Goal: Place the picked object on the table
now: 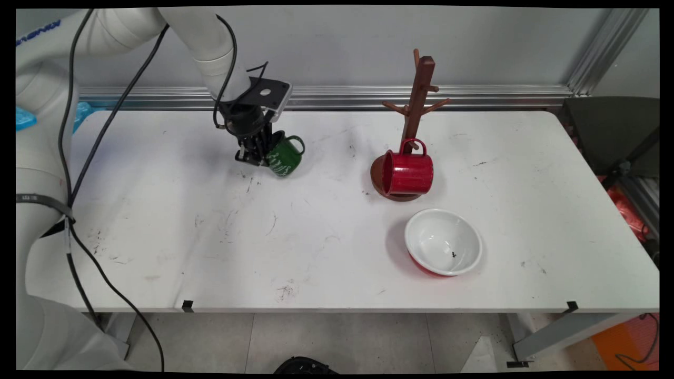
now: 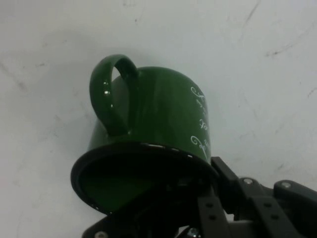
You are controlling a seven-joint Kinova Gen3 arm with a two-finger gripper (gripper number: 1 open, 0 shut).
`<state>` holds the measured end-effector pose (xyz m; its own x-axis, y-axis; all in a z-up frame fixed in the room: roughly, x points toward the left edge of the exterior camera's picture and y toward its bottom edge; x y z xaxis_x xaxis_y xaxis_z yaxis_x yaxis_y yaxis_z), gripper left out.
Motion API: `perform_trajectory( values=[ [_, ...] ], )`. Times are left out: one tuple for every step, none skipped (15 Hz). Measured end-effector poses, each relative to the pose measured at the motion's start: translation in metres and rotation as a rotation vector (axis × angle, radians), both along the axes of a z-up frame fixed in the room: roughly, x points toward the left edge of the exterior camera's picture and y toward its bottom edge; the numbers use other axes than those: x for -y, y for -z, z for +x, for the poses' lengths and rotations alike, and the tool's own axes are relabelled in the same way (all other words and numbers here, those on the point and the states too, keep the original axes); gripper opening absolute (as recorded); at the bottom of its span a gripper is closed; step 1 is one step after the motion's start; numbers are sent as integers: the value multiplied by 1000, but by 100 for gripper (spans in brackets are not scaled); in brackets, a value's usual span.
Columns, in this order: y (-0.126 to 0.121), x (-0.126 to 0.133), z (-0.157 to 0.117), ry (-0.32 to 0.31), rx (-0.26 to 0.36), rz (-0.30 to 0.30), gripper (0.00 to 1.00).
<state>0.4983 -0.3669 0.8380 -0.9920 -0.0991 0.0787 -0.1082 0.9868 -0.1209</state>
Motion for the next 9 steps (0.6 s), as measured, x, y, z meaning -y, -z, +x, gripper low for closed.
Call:
perform_trajectory(
  values=[
    [0,1,-1,2,-1,0,0],
    [1,1,-2,5,-2,-1,0],
    [1,2,-3,6,-2,-1,0],
    [1,3,-4,8,-2,-1,0],
    [2,3,-4,9,-2,-2,100],
    [2,4,-5,10,-3,-3,100],
    [2,4,-6,11,-3,-3,100],
    [2,5,-6,12,-4,-3,100],
    [2,5,-7,13,-5,-3,100]
  ],
)
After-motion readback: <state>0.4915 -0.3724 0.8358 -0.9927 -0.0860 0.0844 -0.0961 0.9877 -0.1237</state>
